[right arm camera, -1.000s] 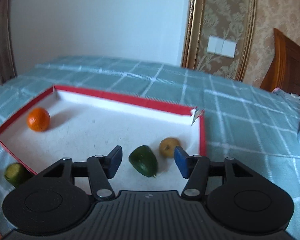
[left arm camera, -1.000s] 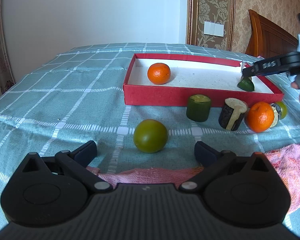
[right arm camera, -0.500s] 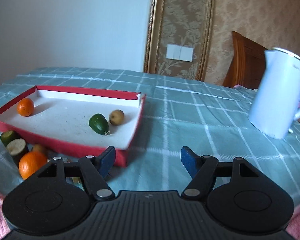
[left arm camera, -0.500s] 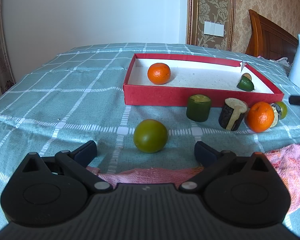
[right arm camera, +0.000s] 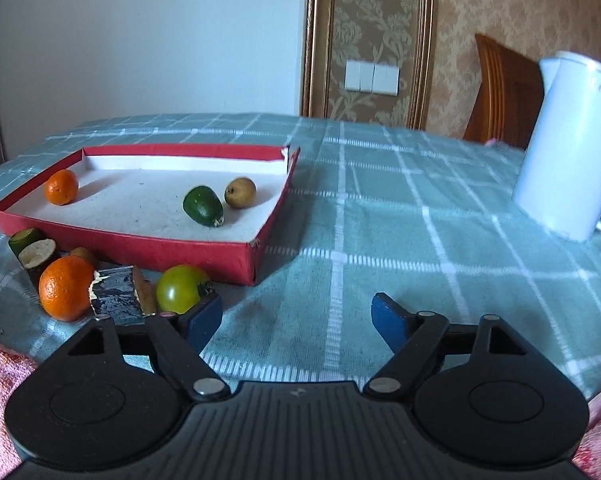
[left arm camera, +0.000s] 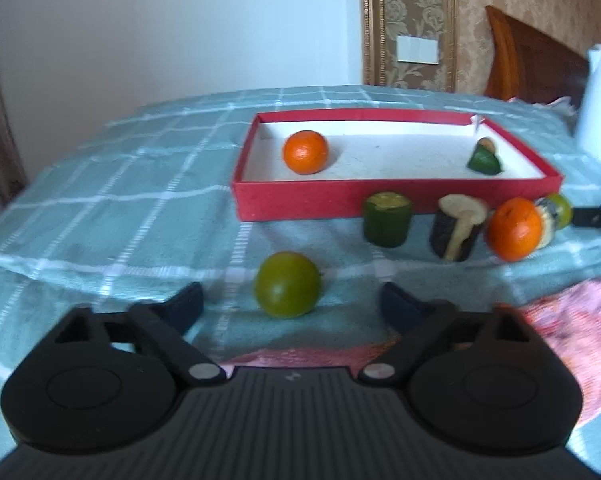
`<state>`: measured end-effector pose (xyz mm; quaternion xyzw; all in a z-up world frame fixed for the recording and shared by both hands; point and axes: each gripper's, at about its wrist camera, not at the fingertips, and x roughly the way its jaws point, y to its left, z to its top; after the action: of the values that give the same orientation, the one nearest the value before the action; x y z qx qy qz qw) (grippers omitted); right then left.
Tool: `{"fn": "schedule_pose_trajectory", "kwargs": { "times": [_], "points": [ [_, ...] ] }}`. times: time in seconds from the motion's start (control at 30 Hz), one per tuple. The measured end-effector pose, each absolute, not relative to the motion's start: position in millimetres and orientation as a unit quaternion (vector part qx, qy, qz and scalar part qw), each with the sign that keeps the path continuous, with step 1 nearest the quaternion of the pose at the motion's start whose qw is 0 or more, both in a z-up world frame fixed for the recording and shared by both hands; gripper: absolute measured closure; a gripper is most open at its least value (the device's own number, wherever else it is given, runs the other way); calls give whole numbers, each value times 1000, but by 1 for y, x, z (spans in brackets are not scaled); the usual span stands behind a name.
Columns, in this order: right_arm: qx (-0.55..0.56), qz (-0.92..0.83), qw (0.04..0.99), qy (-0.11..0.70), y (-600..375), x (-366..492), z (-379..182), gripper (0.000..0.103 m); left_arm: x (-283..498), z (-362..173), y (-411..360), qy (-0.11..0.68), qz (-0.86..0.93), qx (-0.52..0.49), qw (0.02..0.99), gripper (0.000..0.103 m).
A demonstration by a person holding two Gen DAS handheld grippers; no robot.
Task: Organize fruits
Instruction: 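Withdraw the right tool while the left tool closes on the green lime, then carry the green lime over the tray and open the left tool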
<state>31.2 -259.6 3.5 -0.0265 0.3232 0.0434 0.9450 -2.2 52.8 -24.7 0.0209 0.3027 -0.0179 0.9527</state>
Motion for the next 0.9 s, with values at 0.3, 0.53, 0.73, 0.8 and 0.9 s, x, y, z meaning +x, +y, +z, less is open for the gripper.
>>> {"fn": "schedule_pose_trajectory", "kwargs": {
  "times": [0.3, 0.53, 0.73, 0.8, 0.9],
  "points": [
    [-15, 46, 937, 345, -262, 36, -1, 16, -4, -24, 56, 288, -33, 14, 957, 70],
    [-18, 48, 936, 348, -261, 36, -1, 14, -7, -23, 60, 277, -33, -2, 960, 72],
    [-18, 48, 936, 348, -261, 37, -1, 13, -4, 3, 65, 246, -51, -19, 968, 72],
    [-18, 48, 936, 348, -261, 36, -1, 13, 4, 14, 66, 238, -58, -21, 969, 72],
    [-18, 48, 936, 348, -260, 37, -2, 13, 21, 25, 64, 229, -61, -20, 971, 72]
  ]
}}
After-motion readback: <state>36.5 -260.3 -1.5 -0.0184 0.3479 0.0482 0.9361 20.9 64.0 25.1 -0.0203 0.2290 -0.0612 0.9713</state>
